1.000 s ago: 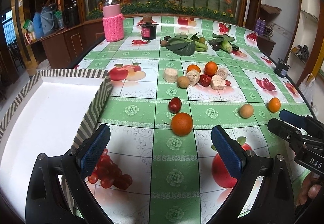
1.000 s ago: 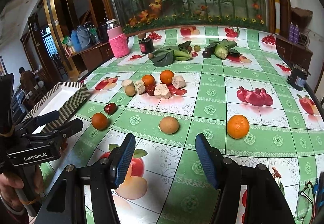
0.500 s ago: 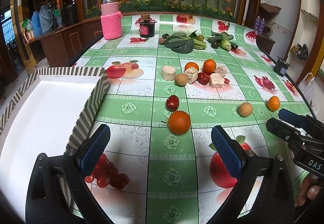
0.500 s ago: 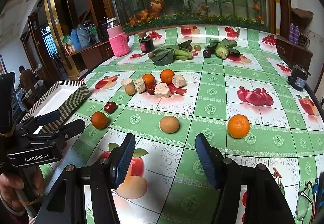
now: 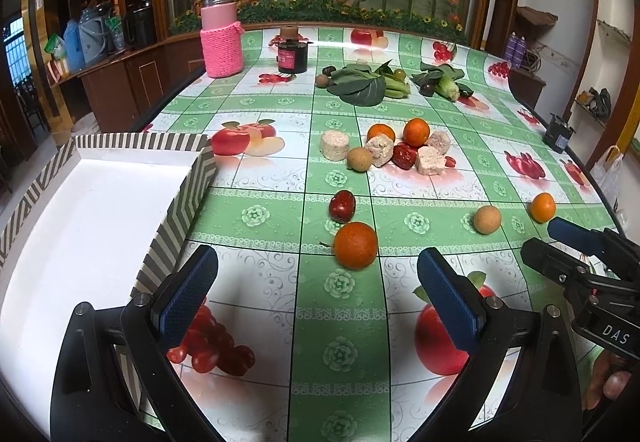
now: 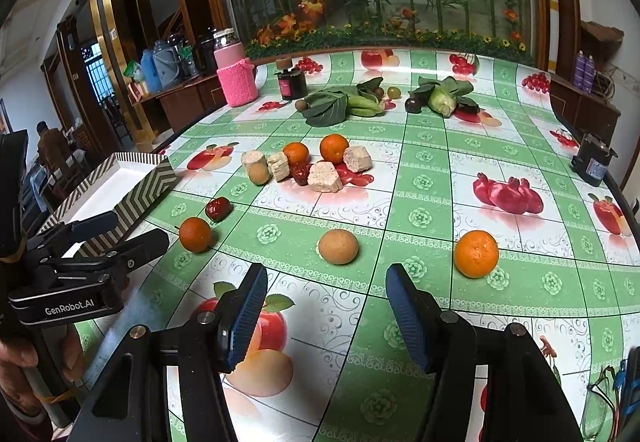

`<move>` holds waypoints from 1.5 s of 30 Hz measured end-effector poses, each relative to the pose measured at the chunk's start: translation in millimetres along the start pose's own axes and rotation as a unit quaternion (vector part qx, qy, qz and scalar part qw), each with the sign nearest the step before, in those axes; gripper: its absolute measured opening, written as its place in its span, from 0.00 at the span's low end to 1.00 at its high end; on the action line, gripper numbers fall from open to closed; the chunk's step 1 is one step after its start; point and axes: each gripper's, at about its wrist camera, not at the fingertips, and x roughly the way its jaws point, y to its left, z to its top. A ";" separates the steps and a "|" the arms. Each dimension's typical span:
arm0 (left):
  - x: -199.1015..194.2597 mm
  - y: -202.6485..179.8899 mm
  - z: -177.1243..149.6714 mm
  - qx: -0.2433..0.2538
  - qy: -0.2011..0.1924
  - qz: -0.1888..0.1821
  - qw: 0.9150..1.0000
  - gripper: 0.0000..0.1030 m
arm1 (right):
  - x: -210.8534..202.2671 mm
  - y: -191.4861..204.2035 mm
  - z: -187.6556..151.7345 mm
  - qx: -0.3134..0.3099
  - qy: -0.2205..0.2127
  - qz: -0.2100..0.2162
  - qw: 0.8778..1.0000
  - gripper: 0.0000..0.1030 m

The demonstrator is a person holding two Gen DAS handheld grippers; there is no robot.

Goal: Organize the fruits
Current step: 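Close right gripper on the tan round fruit while left gripper grasps the orange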

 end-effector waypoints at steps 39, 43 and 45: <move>19.3 -4.6 13.6 0.020 0.068 -0.040 0.997 0.35 | 41.1 -11.6 27.4 -0.010 0.052 0.046 0.998 0.28; -7.1 9.4 19.6 0.010 0.061 -0.043 0.997 0.35 | 31.1 7.9 30.8 -0.022 0.044 0.061 0.997 0.28; -20.0 20.6 23.0 0.001 0.060 -0.050 0.997 0.35 | 27.7 18.7 33.9 -0.028 0.041 0.073 0.996 0.28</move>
